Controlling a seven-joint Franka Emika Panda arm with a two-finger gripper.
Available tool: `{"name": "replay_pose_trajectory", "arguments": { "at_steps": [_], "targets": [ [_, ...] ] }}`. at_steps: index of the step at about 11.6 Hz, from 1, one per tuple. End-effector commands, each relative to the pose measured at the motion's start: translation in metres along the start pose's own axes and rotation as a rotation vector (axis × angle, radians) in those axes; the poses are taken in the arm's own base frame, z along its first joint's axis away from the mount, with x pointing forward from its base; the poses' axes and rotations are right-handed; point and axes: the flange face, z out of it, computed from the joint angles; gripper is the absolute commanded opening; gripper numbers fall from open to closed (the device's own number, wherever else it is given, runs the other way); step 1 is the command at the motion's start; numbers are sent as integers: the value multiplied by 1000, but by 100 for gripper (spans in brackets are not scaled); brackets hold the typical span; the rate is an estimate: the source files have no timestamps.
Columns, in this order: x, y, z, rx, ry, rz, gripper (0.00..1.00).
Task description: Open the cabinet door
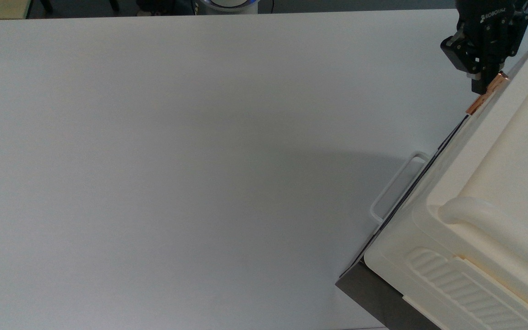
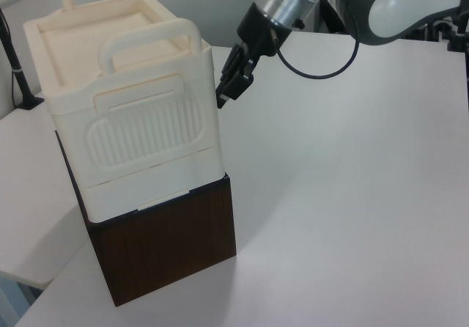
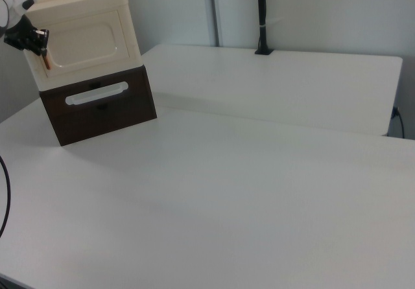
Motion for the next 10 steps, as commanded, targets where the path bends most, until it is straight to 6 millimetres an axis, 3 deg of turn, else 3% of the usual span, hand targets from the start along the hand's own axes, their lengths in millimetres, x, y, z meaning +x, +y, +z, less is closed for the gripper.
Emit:
{"name": "replay_pose_trajectory", "arguments": {
  "at_steps": [1, 5, 8, 9, 10],
  "targets": [
    [9, -5, -5, -33, 46, 6, 7],
    [-5, 12, -25, -42, -77, 31, 4],
    [-15, 51, -40, -73, -189, 70, 4],
    [-21, 68, -42, -88, -239, 92, 7],
    [-27, 90, -52, -106, -296, 122, 18]
  ]
}}
